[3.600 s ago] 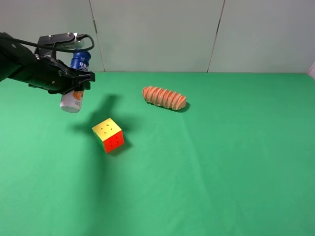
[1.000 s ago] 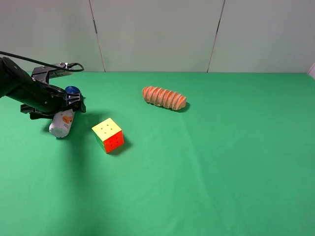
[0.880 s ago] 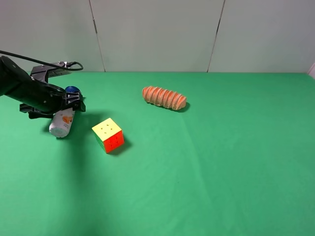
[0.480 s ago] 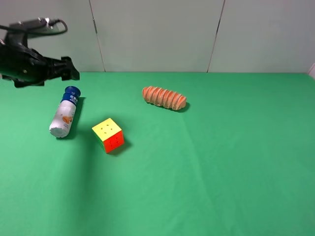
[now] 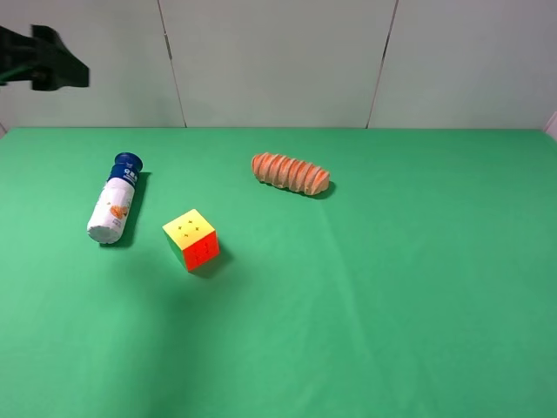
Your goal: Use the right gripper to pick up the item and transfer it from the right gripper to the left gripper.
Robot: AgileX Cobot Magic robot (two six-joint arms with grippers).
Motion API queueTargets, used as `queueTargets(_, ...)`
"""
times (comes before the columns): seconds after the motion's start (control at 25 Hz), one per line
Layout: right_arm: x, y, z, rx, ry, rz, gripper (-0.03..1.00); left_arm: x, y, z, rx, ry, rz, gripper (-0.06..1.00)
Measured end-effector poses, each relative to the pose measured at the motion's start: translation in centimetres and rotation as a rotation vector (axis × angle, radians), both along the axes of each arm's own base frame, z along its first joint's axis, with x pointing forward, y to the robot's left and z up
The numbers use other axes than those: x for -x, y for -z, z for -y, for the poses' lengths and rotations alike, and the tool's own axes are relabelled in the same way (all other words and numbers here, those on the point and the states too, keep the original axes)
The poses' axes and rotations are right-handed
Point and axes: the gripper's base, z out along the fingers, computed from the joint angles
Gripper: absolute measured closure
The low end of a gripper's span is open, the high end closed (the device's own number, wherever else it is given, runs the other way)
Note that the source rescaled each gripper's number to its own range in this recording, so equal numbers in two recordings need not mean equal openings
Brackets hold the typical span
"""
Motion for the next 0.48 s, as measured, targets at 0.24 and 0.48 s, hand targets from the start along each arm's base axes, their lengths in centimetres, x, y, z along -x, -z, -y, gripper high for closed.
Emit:
queueTargets(0.24, 0.0, 0.0, 0.0, 0.0, 0.0, 0.0, -0.03, 6.7, -1.5, -1.0, -0.047, -0.022, 0.074, -0.06)
queueTargets(0.48, 0.0, 0.0, 0.0, 0.0, 0.0, -0.002, -0.03, 13.2, -1.7, -1.6, -0.054, -0.021, 0.071, -0.06)
